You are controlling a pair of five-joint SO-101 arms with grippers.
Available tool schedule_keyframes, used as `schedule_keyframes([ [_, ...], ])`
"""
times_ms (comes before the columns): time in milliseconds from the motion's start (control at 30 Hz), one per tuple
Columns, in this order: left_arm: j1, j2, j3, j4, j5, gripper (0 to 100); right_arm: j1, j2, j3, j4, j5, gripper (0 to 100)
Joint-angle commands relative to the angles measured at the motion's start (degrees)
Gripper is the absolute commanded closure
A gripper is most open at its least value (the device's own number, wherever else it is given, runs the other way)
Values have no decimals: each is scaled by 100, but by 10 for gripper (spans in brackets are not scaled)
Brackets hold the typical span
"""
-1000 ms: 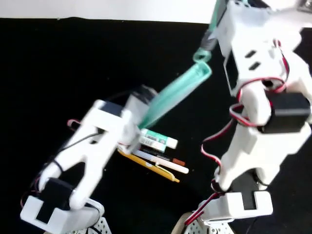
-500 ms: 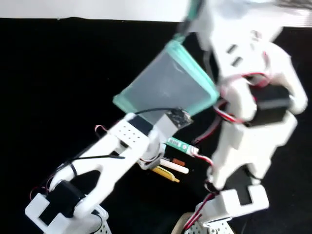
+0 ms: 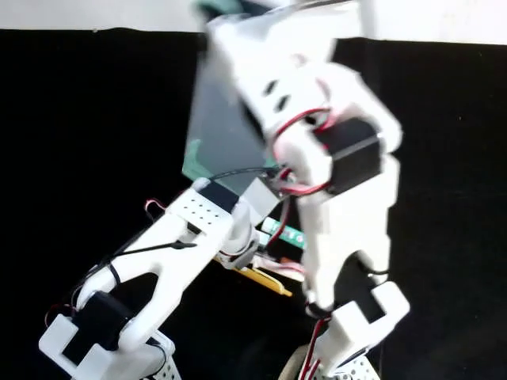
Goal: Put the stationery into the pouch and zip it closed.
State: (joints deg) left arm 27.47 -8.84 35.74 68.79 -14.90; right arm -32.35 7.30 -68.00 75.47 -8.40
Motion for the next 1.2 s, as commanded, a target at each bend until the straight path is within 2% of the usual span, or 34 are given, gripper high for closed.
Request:
schedule_keyframes([
  [0,-84,-22,4,-62,26,822,-110,-40,-189,180,114,992],
  [100,-84,-22,75,-114,26,822,-119,-57,-215,400,114,992],
  [333,-92,-13,347,-1011,26,822,-312,-84,-233,901,211,992],
  [433,-84,-13,321,-1160,26,822,-576,-224,-233,1024,563,992],
  [567,-84,-13,321,-1407,26,822,-936,-629,-233,1121,607,992],
  [667,-84,-13,321,-1486,26,822,-971,-866,-224,1130,826,992],
  [1167,-84,-13,338,-1468,18,822,-936,-1226,-224,1525,853,992],
])
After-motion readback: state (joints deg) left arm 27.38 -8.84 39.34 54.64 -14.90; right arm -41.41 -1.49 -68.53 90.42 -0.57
